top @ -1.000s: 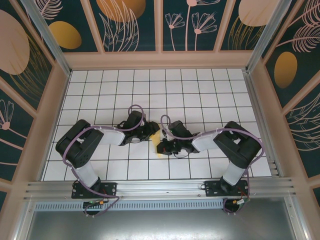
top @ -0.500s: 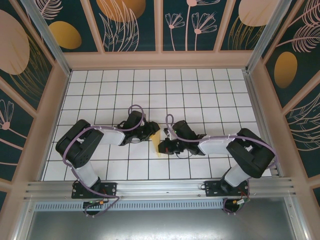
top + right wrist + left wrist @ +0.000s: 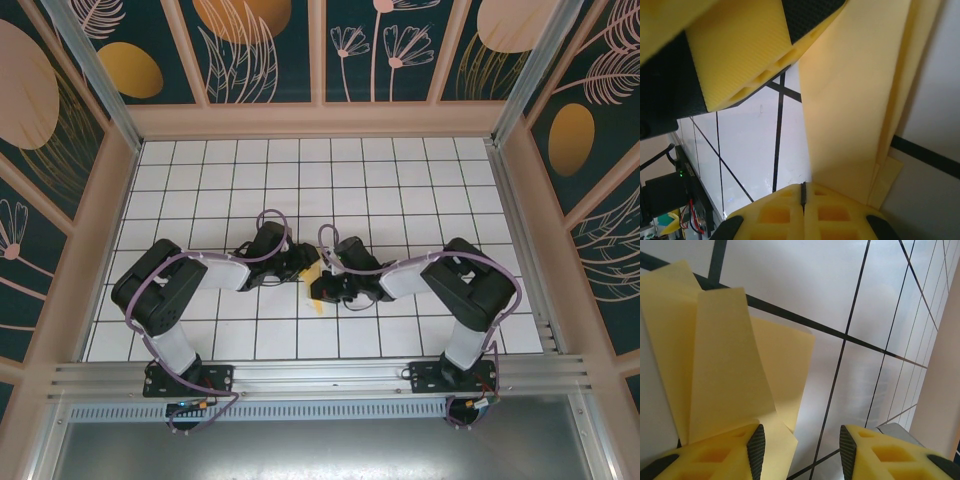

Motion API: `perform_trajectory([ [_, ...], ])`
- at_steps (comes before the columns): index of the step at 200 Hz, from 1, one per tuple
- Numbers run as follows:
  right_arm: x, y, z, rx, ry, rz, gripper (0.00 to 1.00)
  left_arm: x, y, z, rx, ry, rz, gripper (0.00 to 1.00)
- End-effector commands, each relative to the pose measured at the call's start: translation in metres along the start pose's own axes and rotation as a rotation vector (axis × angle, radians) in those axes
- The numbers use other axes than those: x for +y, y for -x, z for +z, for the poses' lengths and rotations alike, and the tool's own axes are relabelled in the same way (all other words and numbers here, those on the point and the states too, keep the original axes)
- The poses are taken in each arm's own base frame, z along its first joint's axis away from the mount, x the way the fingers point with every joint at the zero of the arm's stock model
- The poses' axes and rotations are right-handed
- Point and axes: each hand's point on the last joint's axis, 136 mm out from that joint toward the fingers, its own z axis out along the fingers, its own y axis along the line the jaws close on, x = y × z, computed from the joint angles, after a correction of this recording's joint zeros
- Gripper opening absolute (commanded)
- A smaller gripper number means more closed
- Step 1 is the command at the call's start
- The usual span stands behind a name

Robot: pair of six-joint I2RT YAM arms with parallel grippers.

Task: Fold a paper plane with a square sheet of paper (pick it up from the middle)
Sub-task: Fold the wing for the fifth time at the center of the table.

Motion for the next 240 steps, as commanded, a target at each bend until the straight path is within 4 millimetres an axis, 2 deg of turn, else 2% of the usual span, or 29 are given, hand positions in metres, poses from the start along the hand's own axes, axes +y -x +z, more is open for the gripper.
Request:
perform_trajectory([
  [1,-0.055,-0.047,-0.005,0.121,-0.180,0.076,0.00,0.014,0.005,0.001,-0.020,0.061,0.019,0.47],
  [62,-0.064,-0.070,-0.009,0.214,-0.164,0.061,0.00,0.006,0.036,-0.004,-0.104,0.074,0.106,0.48],
  [127,-0.062,-0.068,-0.012,0.212,-0.154,0.048,0.00,0.023,0.060,0.001,-0.143,0.128,0.143,0.48],
  [150,-0.060,-0.066,-0.013,0.207,-0.145,0.043,0.00,0.021,0.065,-0.001,-0.152,0.124,0.163,0.48],
  [203,-0.056,-0.063,-0.012,0.221,-0.119,0.011,0.00,0.015,0.097,-0.027,-0.241,0.197,0.219,0.48],
  [219,-0.057,-0.061,-0.012,0.222,-0.122,0.004,0.00,0.011,0.098,-0.032,-0.246,0.189,0.223,0.48],
  [223,-0.056,-0.060,-0.012,0.221,-0.119,-0.002,0.00,-0.001,0.099,-0.039,-0.262,0.160,0.233,0.48],
  [240,-0.055,-0.055,-0.012,0.213,-0.123,-0.009,0.00,-0.016,0.097,-0.054,-0.281,0.110,0.239,0.49],
])
